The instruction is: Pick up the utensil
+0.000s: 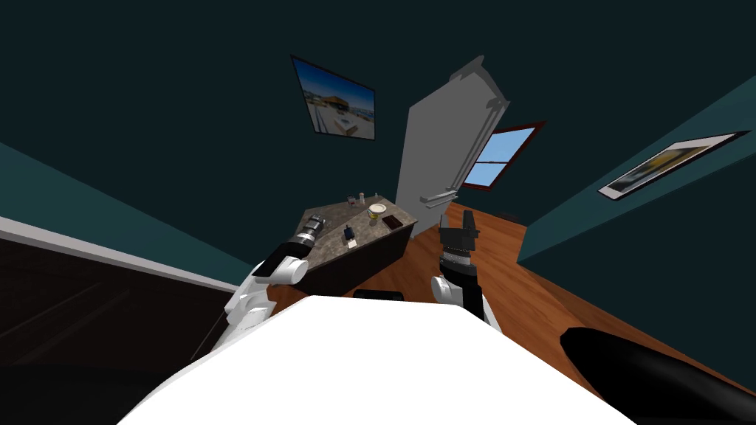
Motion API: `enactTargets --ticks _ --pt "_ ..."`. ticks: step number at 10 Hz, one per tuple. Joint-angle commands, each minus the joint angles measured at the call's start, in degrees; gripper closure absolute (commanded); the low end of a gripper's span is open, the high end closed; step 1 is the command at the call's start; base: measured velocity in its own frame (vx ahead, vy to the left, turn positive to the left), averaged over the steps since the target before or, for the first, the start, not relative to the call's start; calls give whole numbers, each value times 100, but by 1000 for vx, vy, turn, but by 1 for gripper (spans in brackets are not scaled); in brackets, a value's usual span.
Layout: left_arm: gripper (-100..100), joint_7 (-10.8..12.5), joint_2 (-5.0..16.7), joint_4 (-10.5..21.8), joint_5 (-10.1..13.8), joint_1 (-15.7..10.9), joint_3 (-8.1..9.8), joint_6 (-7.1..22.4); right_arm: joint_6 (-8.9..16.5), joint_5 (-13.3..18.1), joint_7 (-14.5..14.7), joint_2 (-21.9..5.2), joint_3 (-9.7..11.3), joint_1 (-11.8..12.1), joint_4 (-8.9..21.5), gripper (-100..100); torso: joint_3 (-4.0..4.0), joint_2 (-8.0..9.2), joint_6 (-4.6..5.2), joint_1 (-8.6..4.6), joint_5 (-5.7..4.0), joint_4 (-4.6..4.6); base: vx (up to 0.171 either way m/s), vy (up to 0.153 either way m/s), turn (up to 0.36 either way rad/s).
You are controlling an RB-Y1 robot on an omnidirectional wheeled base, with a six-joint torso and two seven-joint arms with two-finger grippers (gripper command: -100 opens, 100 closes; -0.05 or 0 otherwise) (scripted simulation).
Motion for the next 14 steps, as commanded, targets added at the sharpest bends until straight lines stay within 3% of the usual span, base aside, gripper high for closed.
enactTargets --ticks 1,3,4,6,7,9,10,12,13,14 --pt "-100 -71 166 48 172 -59 80 286 0 0 0 0 0 0 0 0 0 0 0 0 0 0 9 21 -64" --pt "-100 -71 166 48 172 -59 80 510 0 0 0 0 0 0 0 0 -1 -1 0 5 1 0 4 21 -11" --pt "-100 -143 309 102 332 -145 142 717 0 0 0 0 0 0 0 0 0 1 0 0 0 0 5 20 -57" --pt "-100 -143 309 102 332 -145 142 972 0 0 0 0 0 0 0 0 -1 -1 0 3 0 0 4 18 -25" --pt "-100 -214 453 165 498 -233 193 1180 0 0 0 0 0 0 0 0 0 1 -1 -1 0 0 6 14 -68" --pt "-100 -214 453 165 498 -233 193 1436 0 0 0 0 0 0 0 0 -1 -1 0 1 0 0 5 16 -19" --pt "-100 -283 596 237 669 -321 233 1635 0 0 0 0 0 0 0 0 0 0 -1 -1 0 0 6 14 -96" --pt "-100 -283 596 237 669 -321 233 1899 0 0 0 0 0 0 0 0 -1 -2 -1 0 0 0 6 12 -15" --pt "-100 -350 740 318 843 -410 260 2084 0 0 0 0 0 0 0 0 -1 -1 -1 -3 -1 0 8 8 -91" --pt "-100 -350 740 318 843 -410 260 2225 0 0 0 0 0 0 0 0 -1 -2 2 -3 -1 0 10 13 -52"
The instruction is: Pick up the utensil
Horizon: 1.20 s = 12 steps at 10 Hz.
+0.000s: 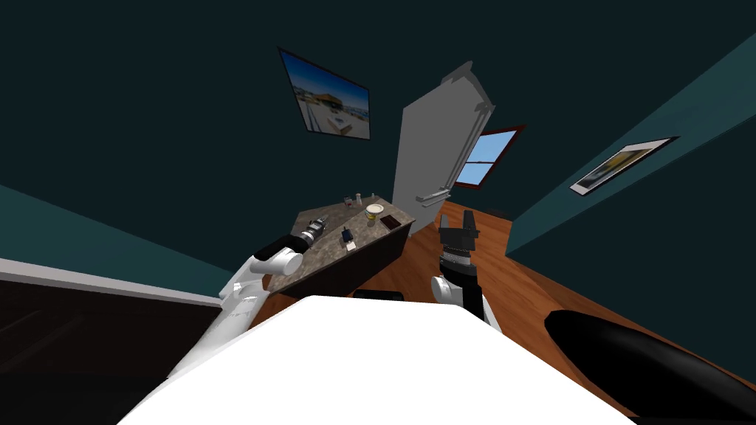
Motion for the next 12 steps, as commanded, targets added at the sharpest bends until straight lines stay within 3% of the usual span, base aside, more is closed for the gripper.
enactTargets --ticks 1,2,4,5,7,8,10,11,12 --pt "-100 -14 16 27 20 -18 -3 239 0 0 0 0 0 0 0 0 0 0 0 0 0 0 5 7 11" --pt "-100 -79 163 118 198 -107 11 431 0 0 0 0 0 0 0 0 1 1 -1 -2 0 0 8 5 -89" --pt "-100 -79 163 118 198 -107 11 689 0 0 0 0 0 0 0 0 0 0 0 -2 0 0 8 6 -31" --pt "-100 -140 312 218 377 -196 11 883 0 0 0 0 0 0 0 0 0 1 -1 -3 0 0 12 1 -94" --pt "-100 -140 312 218 377 -196 11 1131 0 0 0 0 0 0 0 0 -1 -1 0 -3 -1 -1 9 4 -33" --pt "-100 -198 463 327 558 -284 -1 1350 0 0 0 0 0 0 0 0 1 2 -1 -4 -1 0 12 -1 -116" --pt "-100 -198 463 327 558 -284 -1 1562 0 0 0 0 0 0 0 0 -1 -1 -1 -4 -1 0 9 2 -23" --pt "-100 -253 616 444 739 -372 -26 1791 0 0 0 0 0 0 0 0 0 1 -1 -4 -1 0 12 -6 -123" --pt "-100 -253 616 444 739 -372 -26 1951 0 0 0 0 0 0 0 0 -1 -2 3 -7 -1 0 14 -1 -61"
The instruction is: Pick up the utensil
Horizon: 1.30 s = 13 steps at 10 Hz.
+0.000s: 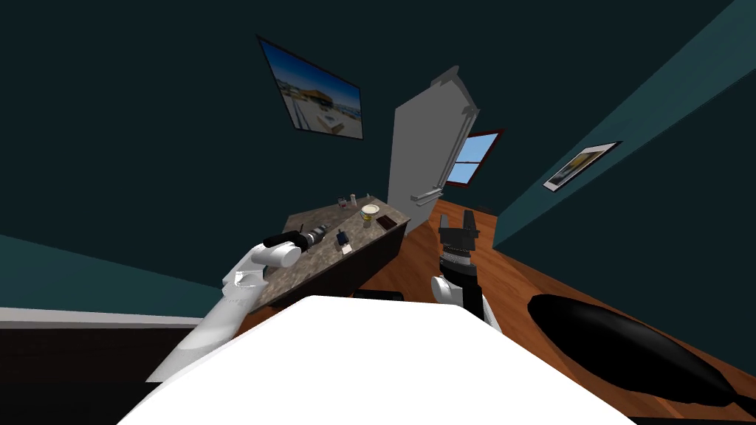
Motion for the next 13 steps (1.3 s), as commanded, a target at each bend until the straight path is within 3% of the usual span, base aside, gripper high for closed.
enactTargets --ticks 1,3,4,5,8,10,13 --pt "-100 -69 166 131 205 -69 -41 286 0 0 0 0 0 0 0 0 0 0 0 0 0 0 22 -5 -125" --pt "-100 -69 166 131 205 -69 -41 542 0 0 0 0 0 0 0 0 -2 -2 0 -1 0 -1 13 -4 -23" --pt "-100 -116 319 257 383 -153 -87 779 0 0 0 0 0 0 0 0 1 2 -1 -1 0 0 10 -10 -112" --pt "-100 -116 319 257 383 -153 -87 930 0 0 0 0 0 -1 0 0 0 1 3 -3 0 0 13 -7 -82" --pt "-100 -201 622 518 731 -313 -206 1437 0 0 0 0 0 0 0 0 -1 -2 -1 -4 -1 -1 21 -14 -108" --pt "-100 -201 622 518 731 -313 -206 1655 0 0 0 0 0 0 0 0 -1 -1 -1 -6 -1 0 12 -10 -25" --pt "-100 -272 918 781 1060 -459 -351 2179 0 0 0 0 0 0 0 0 0 -1 -1 -6 -1 0 18 -18 -104"
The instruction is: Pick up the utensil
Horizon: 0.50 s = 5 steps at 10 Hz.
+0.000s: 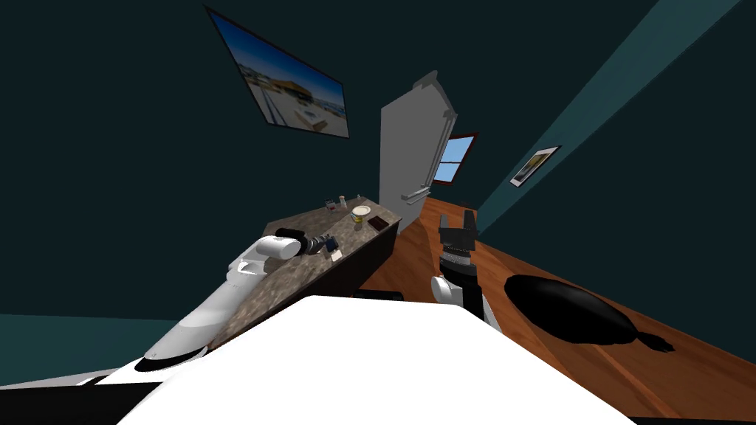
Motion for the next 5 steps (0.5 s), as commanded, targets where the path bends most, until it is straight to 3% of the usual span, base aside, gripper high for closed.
enactTargets --ticks 1,2,5 --pt "-100 -23 86 75 98 -55 -28 266 0 0 0 0 0 0 0 0 0 0 0 0 0 0 16 -17 -73" --pt "-100 -54 229 205 253 -122 -107 435 0 0 0 0 0 0 0 0 1 1 -2 1 0 0 21 -27 -125" --pt "-100 -81 367 330 400 -184 -187 834 0 0 0 0 0 0 0 0 0 0 0 -3 -1 0 20 -23 -85"
